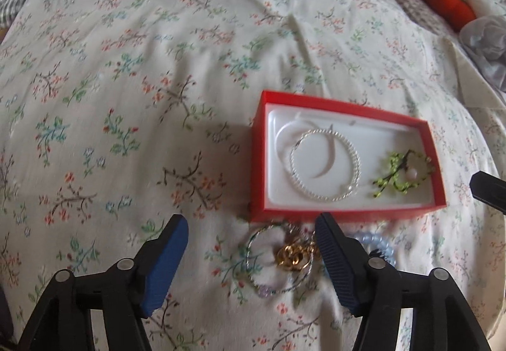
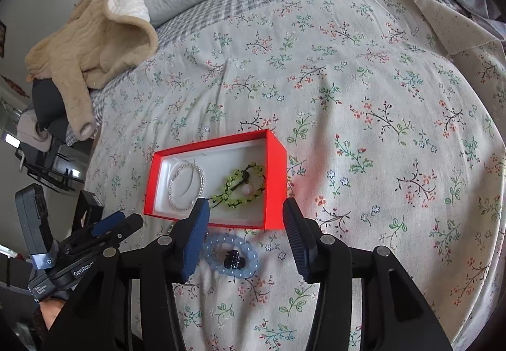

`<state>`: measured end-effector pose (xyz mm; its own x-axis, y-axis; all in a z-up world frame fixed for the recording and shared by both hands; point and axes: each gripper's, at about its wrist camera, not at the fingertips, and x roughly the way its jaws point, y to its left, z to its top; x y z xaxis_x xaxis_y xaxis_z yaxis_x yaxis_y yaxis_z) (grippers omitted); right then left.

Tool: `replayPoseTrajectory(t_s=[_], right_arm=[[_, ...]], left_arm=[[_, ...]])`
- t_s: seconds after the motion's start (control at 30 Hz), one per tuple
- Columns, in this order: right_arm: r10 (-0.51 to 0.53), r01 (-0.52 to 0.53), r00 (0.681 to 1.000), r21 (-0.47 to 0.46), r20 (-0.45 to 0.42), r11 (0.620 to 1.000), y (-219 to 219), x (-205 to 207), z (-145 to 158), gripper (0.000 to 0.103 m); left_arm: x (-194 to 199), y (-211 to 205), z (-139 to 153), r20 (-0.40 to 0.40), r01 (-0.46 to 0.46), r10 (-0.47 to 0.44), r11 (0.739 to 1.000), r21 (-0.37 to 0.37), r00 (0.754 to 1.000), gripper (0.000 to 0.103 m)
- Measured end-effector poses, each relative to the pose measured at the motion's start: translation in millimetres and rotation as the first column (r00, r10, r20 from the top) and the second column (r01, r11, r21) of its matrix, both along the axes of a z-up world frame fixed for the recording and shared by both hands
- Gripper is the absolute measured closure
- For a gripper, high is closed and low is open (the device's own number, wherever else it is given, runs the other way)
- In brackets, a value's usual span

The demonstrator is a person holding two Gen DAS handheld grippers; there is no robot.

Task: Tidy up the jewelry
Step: 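Lower the pearl bracelet into the box with the left tool while the right tool drops the green bracelet in, then close the left tool on the gold flower ring beside the box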

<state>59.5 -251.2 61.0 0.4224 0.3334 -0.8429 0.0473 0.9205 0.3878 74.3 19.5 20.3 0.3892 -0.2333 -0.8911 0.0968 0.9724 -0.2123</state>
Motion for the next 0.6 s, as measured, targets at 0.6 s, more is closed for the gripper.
replayPoseTrajectory(t_s=[0.6], right_arm=[[-0.011, -0.006, 0.981, -0.086, -0.194, 0.996, 15, -10, -43, 0.042]], left_arm=[[-3, 11, -39, -0.155, -0.026, 0.031, 0.999, 0.037, 0.987, 0.025]])
